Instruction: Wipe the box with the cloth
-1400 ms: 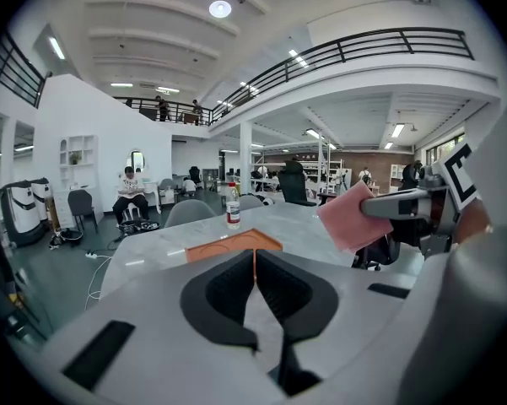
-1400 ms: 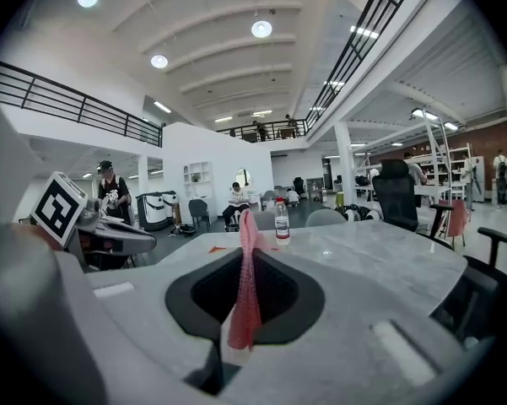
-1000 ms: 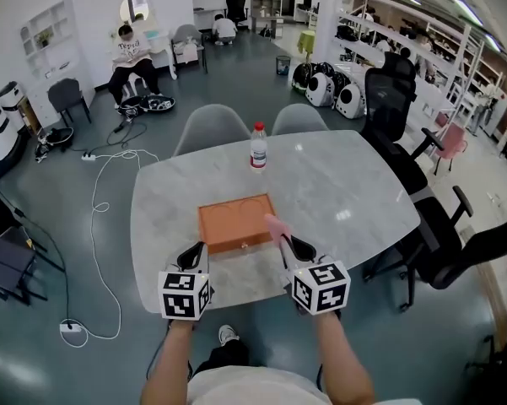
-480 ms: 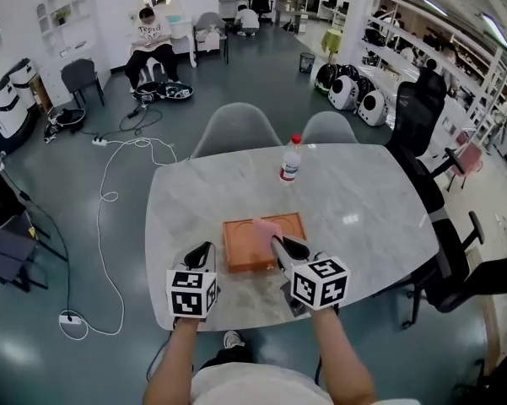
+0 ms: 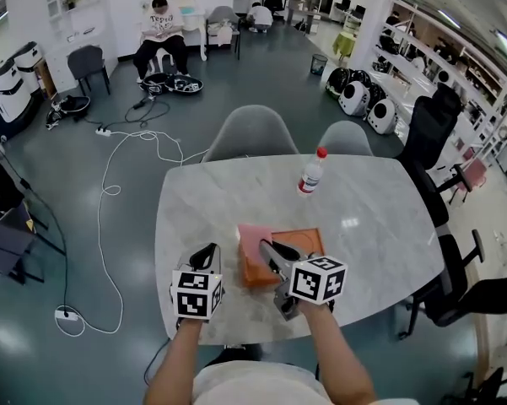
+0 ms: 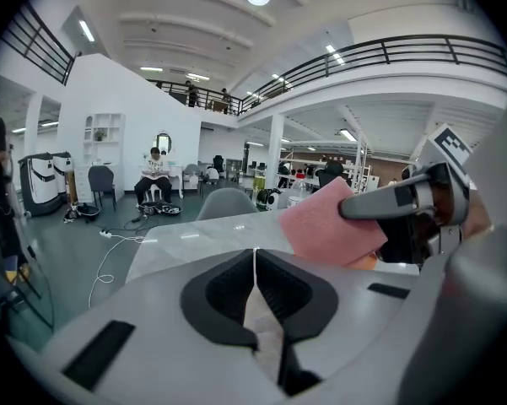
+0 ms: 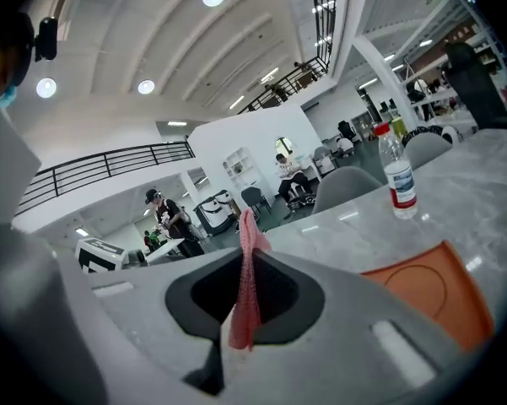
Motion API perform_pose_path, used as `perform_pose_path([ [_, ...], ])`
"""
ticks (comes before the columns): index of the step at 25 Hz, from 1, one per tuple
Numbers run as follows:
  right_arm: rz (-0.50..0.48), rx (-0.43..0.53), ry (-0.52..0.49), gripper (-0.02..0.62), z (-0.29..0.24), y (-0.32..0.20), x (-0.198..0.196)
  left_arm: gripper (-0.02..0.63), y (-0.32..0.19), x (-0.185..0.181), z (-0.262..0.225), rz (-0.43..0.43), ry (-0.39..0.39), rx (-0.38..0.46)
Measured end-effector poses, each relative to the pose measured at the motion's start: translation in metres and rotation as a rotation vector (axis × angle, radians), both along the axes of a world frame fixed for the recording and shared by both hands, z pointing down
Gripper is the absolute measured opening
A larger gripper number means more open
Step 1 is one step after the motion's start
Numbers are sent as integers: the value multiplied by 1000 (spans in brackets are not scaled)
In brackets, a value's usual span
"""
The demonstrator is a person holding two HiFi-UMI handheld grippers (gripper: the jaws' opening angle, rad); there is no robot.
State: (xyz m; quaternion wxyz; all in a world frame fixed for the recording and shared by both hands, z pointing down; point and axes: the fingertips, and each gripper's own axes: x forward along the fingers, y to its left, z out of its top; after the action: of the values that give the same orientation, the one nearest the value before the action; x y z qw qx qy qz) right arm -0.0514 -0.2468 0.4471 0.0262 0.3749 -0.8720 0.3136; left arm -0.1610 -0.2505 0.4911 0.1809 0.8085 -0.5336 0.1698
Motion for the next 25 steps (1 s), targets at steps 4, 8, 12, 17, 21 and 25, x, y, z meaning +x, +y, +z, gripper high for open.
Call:
perform_pose_path([
  [4,-25,-82,-97,17,14,-11,-22,17,-10,-11,8,-1,11,-9],
  [8,3,-145,-128,17,33,-24,-24,17,-15,-12,13,-3,14,-22],
  [12,52,-186,-82,17,57,-33,-17,17,-17,-11,20,6,7,-32],
  [17,79,-214,2,17,84,-39,-12,17,-23,-8,31,17,-3,-48],
  [21,85,-217,110,17,99,-44,-4,17,-26,1,38,24,-15,-64],
  [25,72,-197,217,17,108,-47,0,17,-28,8,43,25,-24,-72],
])
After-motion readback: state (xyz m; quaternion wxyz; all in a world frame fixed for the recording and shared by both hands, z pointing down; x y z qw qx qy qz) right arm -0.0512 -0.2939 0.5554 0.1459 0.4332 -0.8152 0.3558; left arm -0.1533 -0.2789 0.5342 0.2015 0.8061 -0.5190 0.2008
